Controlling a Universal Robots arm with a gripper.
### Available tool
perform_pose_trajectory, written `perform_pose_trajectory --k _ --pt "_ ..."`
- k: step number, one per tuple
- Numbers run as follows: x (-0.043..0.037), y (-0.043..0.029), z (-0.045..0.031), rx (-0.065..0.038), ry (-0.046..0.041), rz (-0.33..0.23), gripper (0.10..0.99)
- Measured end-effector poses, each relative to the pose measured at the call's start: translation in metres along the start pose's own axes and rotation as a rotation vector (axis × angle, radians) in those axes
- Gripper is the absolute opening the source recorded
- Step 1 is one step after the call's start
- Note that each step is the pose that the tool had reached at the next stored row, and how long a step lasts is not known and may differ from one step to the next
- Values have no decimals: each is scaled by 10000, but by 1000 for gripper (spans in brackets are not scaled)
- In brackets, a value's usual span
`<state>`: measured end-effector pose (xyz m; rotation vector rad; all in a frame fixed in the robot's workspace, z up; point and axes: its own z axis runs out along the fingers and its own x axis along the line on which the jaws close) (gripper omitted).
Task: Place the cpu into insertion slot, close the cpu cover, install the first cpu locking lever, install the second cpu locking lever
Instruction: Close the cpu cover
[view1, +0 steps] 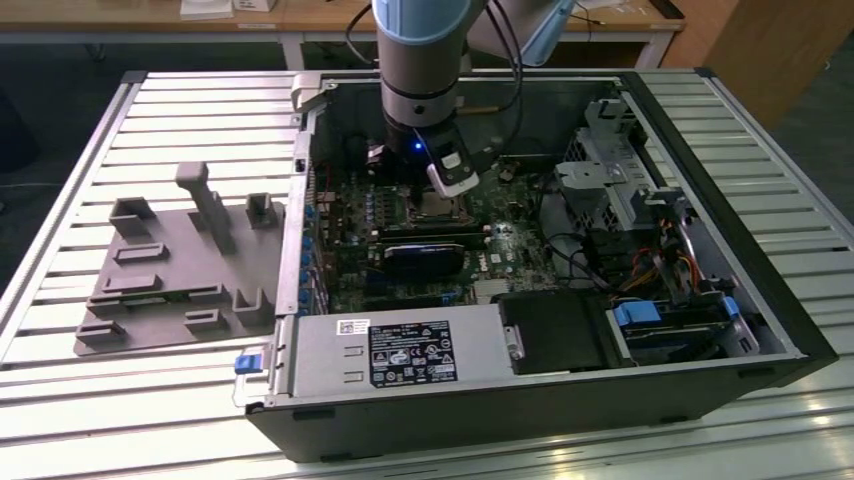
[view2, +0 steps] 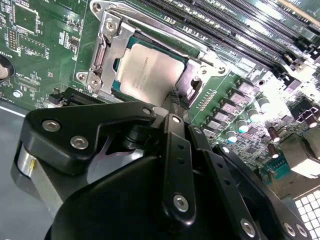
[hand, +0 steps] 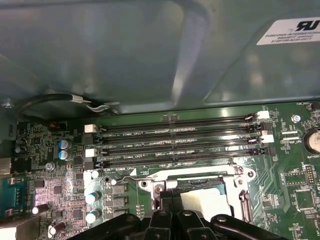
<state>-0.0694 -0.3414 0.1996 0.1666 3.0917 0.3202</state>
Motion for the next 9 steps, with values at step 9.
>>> perform_pose_trajectory --k 9 --pt "-5 -4 17 -52 6 4 102"
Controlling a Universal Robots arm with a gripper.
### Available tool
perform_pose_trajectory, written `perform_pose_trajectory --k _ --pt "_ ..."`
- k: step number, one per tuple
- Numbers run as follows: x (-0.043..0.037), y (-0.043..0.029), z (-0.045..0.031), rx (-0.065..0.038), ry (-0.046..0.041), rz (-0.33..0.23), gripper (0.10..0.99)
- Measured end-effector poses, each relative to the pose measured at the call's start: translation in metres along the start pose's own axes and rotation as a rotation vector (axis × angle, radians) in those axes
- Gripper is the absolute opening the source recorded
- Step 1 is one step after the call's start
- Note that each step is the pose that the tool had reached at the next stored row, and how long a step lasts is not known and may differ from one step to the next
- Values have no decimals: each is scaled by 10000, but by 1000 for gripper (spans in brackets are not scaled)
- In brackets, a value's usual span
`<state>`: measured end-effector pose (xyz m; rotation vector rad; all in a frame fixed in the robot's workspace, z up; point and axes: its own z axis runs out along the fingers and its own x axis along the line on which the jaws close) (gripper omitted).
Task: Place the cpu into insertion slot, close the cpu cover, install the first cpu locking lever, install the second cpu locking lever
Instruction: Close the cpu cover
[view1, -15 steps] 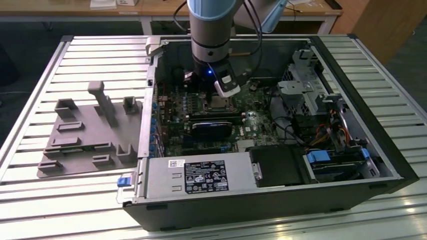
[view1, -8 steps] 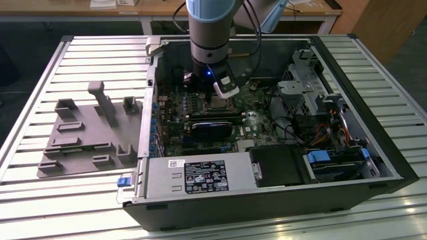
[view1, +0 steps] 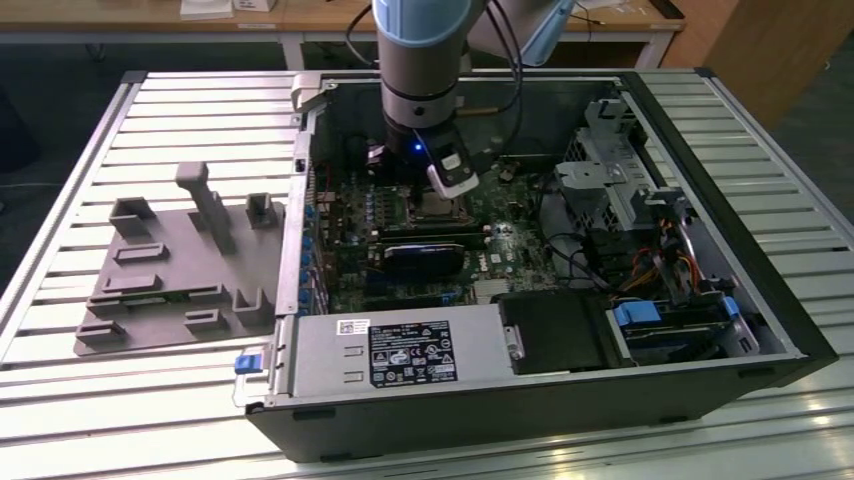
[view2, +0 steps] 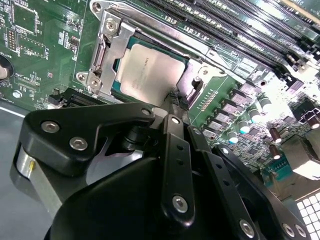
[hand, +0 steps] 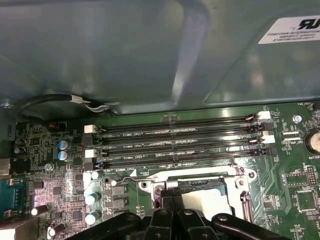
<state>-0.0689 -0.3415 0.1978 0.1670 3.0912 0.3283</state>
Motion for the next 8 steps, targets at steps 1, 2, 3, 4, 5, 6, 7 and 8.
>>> perform_pose_trajectory --k 1,2,3,4,5,6,7,8 --pt "-5 0 0 -1 -1 0 102" --pt "-10 1 1 -1 -2 0 102" --pt "-15 2 0 -1 -2 0 102" --pt "-18 3 -2 -3 -3 -1 102" --pt "-20 6 -8 -10 -7 0 102" --pt "-21 9 -18 -14 -9 0 102" --pt "-21 12 -37 -7 -4 1 102" --pt "-21 15 -59 -1 -1 1 102"
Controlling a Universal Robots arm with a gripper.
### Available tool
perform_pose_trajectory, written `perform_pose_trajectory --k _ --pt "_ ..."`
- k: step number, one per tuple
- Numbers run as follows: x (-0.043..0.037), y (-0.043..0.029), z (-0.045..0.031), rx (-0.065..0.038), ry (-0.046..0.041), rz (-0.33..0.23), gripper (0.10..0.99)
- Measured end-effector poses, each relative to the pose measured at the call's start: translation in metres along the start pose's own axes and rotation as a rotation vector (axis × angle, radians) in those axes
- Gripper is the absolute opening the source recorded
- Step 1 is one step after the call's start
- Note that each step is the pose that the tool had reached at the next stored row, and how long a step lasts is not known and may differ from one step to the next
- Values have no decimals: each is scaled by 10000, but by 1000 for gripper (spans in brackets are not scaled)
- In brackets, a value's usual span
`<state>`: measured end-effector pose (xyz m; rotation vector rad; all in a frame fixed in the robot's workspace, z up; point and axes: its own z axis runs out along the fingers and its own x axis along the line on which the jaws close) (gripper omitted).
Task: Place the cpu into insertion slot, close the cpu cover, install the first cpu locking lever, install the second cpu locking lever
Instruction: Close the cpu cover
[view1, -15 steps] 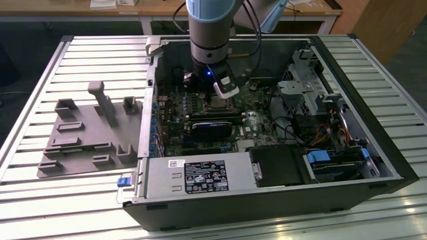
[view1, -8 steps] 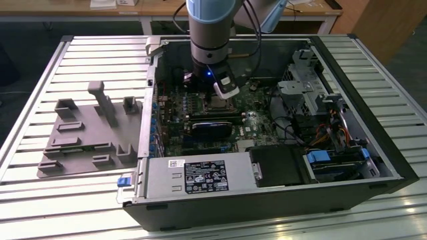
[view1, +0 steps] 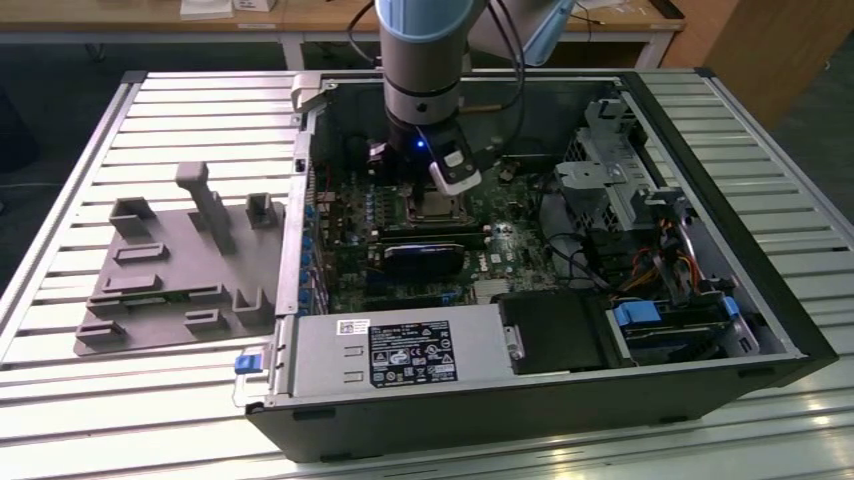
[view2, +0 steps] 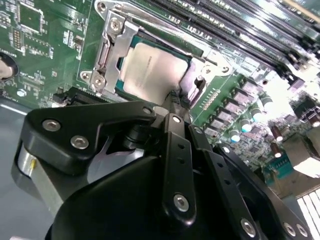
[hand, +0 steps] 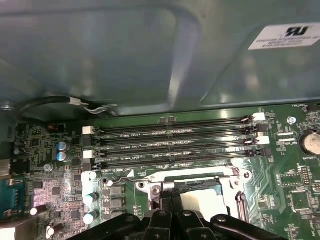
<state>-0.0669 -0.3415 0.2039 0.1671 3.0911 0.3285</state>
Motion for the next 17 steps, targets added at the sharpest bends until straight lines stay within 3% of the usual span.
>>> perform_pose_trajectory --k 6,17 --pt "2 2 -29 -7 0 -1 102" --pt "17 -55 6 -10 1 0 102"
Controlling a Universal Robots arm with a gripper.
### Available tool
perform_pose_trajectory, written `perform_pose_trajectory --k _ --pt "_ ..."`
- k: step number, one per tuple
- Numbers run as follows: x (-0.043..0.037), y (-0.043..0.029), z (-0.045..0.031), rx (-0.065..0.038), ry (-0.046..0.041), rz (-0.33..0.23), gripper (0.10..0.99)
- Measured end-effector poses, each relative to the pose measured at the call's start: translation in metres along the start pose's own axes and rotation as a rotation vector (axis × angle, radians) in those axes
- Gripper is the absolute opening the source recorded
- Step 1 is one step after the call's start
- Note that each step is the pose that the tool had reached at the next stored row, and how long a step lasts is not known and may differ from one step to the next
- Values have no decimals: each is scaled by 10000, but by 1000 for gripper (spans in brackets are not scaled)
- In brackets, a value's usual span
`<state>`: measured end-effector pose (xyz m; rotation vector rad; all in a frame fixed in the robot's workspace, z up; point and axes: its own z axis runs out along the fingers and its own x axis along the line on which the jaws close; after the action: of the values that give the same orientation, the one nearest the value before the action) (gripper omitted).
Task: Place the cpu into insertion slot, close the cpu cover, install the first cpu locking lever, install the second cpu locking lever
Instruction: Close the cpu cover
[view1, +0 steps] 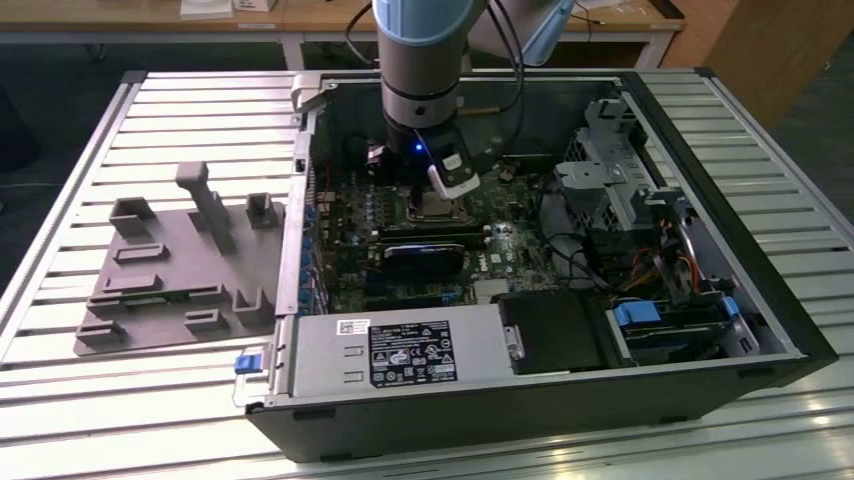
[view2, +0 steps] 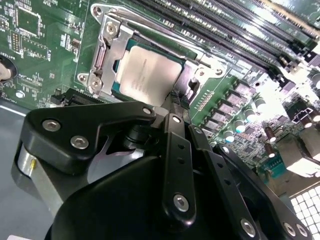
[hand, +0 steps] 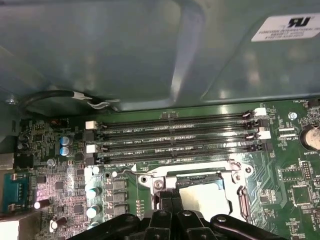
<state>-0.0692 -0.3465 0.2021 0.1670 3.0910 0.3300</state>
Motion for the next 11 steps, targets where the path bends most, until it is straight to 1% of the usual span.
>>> perform_pose_trajectory --k 4,7,10,11 --pt "-2 -26 13 -24 2 1 102" --pt "-3 -29 16 -117 11 4 102" --pt "-3 -31 16 -253 26 10 102" --pt "-3 -33 16 -268 27 11 102"
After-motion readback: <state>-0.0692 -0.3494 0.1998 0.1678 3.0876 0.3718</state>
